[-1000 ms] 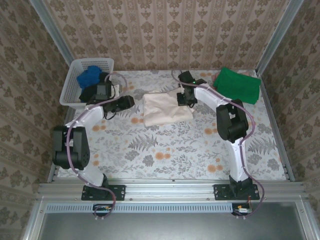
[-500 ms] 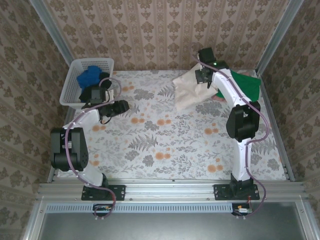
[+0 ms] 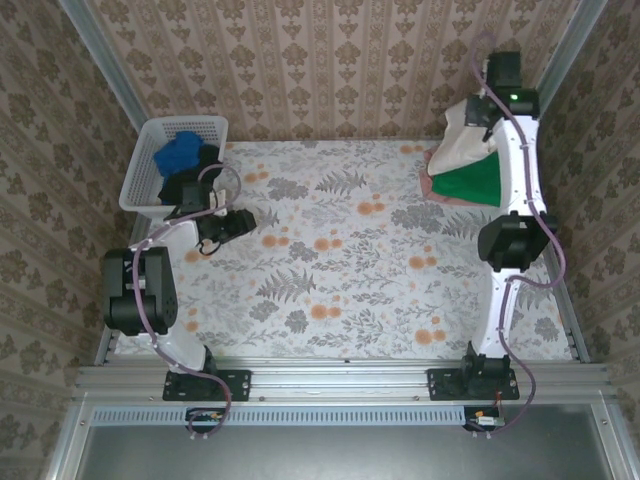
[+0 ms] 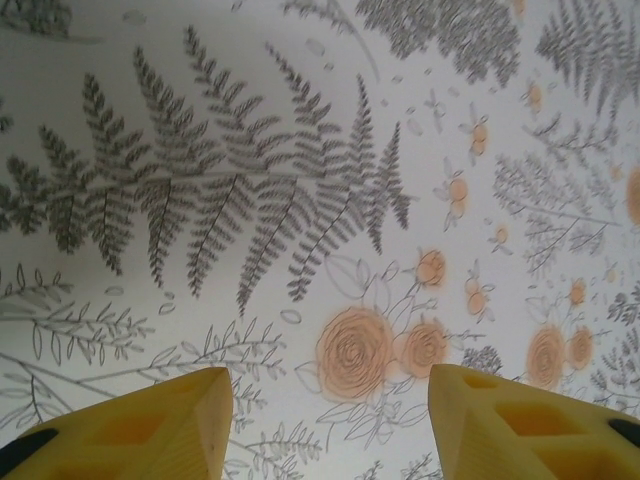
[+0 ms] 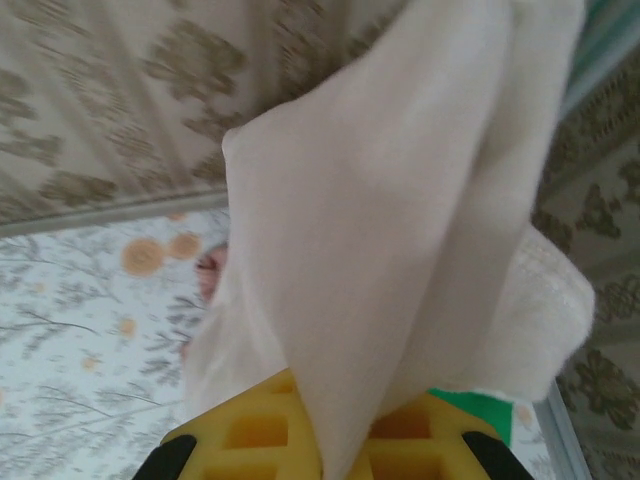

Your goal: Fold and stack the t-shirts

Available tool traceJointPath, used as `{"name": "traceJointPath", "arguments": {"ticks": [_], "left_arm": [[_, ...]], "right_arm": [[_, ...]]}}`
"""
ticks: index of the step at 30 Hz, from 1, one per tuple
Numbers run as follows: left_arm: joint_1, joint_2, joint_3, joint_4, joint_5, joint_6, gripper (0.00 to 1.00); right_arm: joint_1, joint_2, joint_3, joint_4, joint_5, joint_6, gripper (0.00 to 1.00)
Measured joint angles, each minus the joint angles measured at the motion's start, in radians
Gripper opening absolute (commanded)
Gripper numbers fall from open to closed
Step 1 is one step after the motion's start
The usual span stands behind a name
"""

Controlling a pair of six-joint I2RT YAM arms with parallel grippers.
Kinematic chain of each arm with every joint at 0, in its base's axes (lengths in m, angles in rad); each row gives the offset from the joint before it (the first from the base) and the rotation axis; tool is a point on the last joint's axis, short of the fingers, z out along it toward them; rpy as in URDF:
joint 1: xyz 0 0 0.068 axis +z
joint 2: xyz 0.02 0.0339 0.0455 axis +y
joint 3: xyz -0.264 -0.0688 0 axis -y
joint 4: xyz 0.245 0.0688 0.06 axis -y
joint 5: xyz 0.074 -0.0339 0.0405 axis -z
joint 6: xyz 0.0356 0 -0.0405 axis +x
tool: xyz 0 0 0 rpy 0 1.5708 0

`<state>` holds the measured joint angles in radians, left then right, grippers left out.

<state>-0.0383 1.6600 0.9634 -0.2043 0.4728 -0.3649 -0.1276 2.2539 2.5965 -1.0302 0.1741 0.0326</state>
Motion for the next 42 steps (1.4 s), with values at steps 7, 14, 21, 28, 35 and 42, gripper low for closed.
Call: {"name": "traceJointPath", "arguments": {"ticks": [7, 14, 21, 28, 35, 42], "left_arm": [[-0.001, 0.002, -0.001, -0.031, -0.002, 0.000, 0.55], [-0.007, 0.002, -0.001, -0.057, -0.002, 0.010, 0.56], [-0.008, 0.002, 0.003, -0.083, -0.002, 0.026, 0.56], [-0.008, 0.002, 0.003, -0.089, -0.002, 0.032, 0.56], [-0.006, 0.002, 0.003, -0.101, -0.001, 0.053, 0.56], [0.000, 0.002, 0.003, -0.105, 0.006, 0.071, 0.56]], "right_arm": [[-0.131, 0.059, -0.132, -0.026, -0.089, 0.000, 0.00], [-0.250, 0.014, -0.436, 0.077, -0.198, 0.002, 0.29], [-0.313, -0.005, -0.528, 0.111, -0.207, 0.043, 0.49], [-0.174, -0.144, -0.529, 0.131, -0.085, 0.133, 0.70], [0.021, -0.017, -0.283, 0.149, -0.141, 0.251, 0.73], [0.081, 0.267, 0.019, 0.040, -0.119, 0.290, 0.74]]}}
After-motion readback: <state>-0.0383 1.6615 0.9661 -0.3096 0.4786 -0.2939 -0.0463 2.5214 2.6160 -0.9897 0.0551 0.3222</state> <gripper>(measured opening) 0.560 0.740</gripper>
